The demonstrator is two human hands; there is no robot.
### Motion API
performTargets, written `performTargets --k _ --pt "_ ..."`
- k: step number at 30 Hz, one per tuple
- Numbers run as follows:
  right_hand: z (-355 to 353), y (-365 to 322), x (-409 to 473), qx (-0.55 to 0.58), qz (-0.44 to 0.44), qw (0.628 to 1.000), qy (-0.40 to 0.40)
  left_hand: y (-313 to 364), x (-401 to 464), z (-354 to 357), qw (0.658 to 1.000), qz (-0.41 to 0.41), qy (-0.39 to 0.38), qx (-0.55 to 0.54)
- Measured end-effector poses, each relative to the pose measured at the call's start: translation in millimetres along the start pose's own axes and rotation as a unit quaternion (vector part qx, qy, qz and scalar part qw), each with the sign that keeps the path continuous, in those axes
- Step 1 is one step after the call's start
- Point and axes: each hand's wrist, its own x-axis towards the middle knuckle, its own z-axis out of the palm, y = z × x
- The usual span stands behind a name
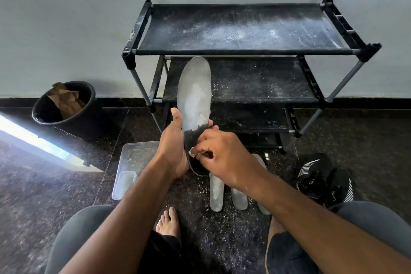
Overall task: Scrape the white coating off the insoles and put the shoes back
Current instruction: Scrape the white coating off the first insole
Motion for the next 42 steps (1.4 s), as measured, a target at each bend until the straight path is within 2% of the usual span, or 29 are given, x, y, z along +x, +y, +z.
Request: performTargets --k 2,5,7,11,16,21,26,33,36,38,39,42 --pt "-2 4 2 0.003 0.002 1.0 0.007 -2 -2 0 1.0 0.001 0.002 0.001" --pt "-3 9 9 -0.007 0.03 0.996 0.086 -5 -7 5 1.0 -0.002 -0.015 0.01" --pt "4 2 10 -0.009 0.032 0.994 0.106 -9 -7 8 1.0 -0.008 -0.01 0.029" --pt "2 -3 8 0.023 0.026 0.996 0.085 -6 -8 9 0.999 0.001 -0.01 0.032" --pt "-10 9 11 -0.023 0.06 0.995 0.078 -1 -10 7 0.999 0.009 -0.034 0.007" --pt "-2 -4 9 0.045 0.034 0.994 0.098 -6 -10 10 0.999 0.005 -0.027 0.037" --pt "-10 13 11 -0.034 0.052 0.995 0.077 4 -9 4 0.999 0.013 -0.042 0.006" --pt "-4 -1 12 0.076 0.063 0.987 0.123 -4 -9 9 0.999 0.015 -0.028 0.029" --pt "-12 6 12 0.042 0.082 0.994 0.054 -1 -8 6 0.999 0.024 -0.03 0.014" --pt "-14 6 10 0.06 0.099 0.993 -0.003 -2 -5 3 0.999 0.022 -0.021 0.017" --pt "-15 5 9 0.082 0.108 0.991 -0.008 -3 -5 3 0.999 0.022 -0.019 0.019" --pt "-12 3 12 0.121 0.118 0.982 0.081 -14 -7 10 0.999 0.018 -0.025 0.041"
